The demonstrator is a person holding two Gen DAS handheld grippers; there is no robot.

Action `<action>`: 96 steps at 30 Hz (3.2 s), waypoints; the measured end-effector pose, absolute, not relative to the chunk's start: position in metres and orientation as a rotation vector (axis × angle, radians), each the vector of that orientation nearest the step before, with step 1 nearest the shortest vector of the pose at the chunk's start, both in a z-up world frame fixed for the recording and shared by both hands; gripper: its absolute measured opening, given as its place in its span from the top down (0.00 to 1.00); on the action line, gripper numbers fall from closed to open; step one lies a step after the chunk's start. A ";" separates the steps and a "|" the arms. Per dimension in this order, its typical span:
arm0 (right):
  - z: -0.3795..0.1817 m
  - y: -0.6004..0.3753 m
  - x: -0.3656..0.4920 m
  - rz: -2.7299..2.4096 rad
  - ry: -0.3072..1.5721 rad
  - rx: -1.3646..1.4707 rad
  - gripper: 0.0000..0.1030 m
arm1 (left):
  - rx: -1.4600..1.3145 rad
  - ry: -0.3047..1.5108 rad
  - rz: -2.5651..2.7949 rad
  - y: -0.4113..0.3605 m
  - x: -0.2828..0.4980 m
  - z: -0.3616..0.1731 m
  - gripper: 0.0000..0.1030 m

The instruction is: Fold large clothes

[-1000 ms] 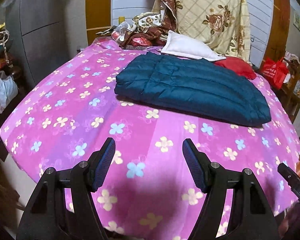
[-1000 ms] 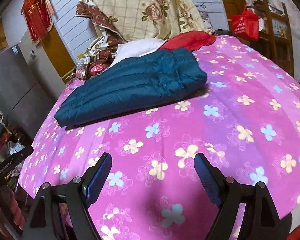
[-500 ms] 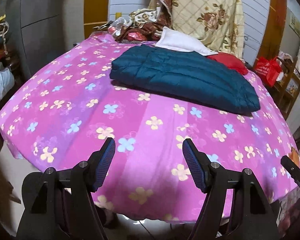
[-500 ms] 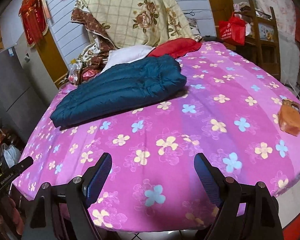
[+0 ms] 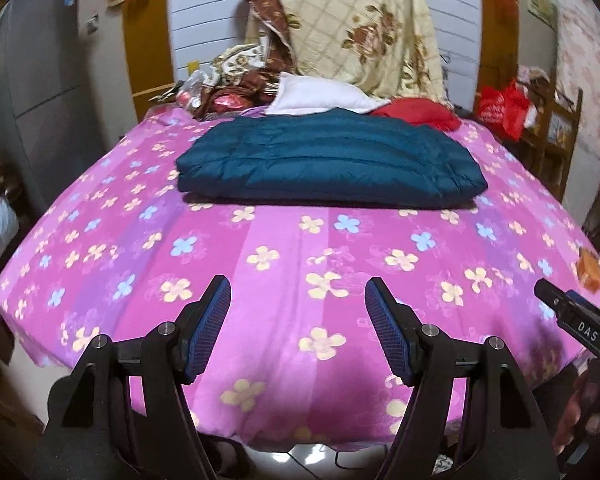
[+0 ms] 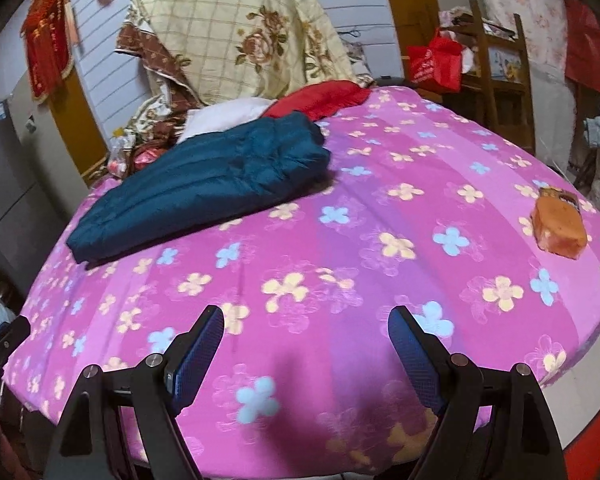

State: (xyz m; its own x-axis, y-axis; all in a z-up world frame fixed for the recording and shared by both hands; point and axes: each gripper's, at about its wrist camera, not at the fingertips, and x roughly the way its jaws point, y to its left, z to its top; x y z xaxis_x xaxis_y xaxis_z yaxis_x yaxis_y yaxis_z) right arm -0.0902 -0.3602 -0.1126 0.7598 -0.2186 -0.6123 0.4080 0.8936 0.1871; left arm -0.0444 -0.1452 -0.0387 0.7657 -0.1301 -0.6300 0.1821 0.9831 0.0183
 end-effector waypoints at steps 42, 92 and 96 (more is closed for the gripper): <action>-0.069 -0.269 -0.107 -0.362 0.514 0.040 0.00 | -0.083 0.649 -0.068 -0.077 -0.056 -0.004 0.32; -0.092 -0.294 -0.041 -0.294 0.688 0.094 0.00 | -0.066 0.877 -0.070 -0.052 0.018 -0.035 0.32; -0.076 -0.320 0.004 -0.314 0.686 0.082 0.00 | -0.128 0.911 -0.057 -0.021 0.074 -0.024 0.32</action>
State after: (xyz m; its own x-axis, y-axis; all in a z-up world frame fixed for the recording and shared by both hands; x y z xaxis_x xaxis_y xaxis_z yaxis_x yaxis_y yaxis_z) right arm 0.0042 -0.3200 -0.0755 0.7289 -0.2576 -0.6343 0.3113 0.9499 -0.0280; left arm 0.0740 -0.0206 -0.0239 0.6123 -0.1036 -0.7838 -0.0050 0.9909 -0.1348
